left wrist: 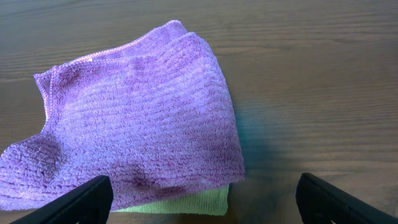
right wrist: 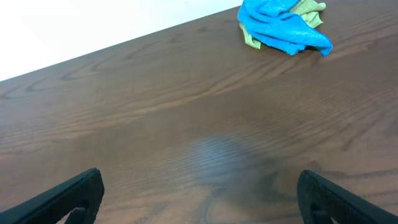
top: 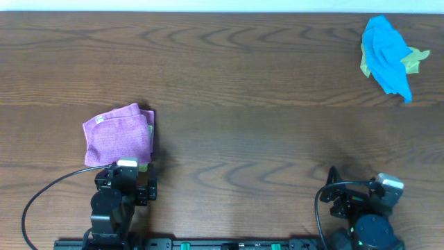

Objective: Fold the cloth

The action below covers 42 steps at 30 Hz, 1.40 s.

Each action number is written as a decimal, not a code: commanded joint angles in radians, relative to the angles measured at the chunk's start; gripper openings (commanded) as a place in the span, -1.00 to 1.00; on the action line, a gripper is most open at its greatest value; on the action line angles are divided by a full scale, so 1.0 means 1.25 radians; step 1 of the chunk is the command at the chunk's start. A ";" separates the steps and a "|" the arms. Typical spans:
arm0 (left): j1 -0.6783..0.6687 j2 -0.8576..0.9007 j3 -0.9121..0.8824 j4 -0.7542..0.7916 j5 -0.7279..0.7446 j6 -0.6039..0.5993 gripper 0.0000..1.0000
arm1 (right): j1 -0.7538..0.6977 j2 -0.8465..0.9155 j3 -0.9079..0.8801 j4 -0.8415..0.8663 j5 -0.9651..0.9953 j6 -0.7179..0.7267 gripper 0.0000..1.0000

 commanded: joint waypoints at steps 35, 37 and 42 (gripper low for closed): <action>-0.005 -0.008 -0.007 -0.002 -0.017 -0.009 0.91 | -0.464 -0.007 -0.271 0.168 -0.511 -0.507 0.98; -0.005 -0.008 -0.007 -0.002 -0.017 -0.009 0.90 | -0.464 -0.007 -0.271 0.171 -0.510 -0.519 0.98; -0.005 -0.008 -0.007 -0.002 -0.017 -0.009 0.91 | -0.464 -0.007 -0.271 0.168 -0.510 -0.520 0.98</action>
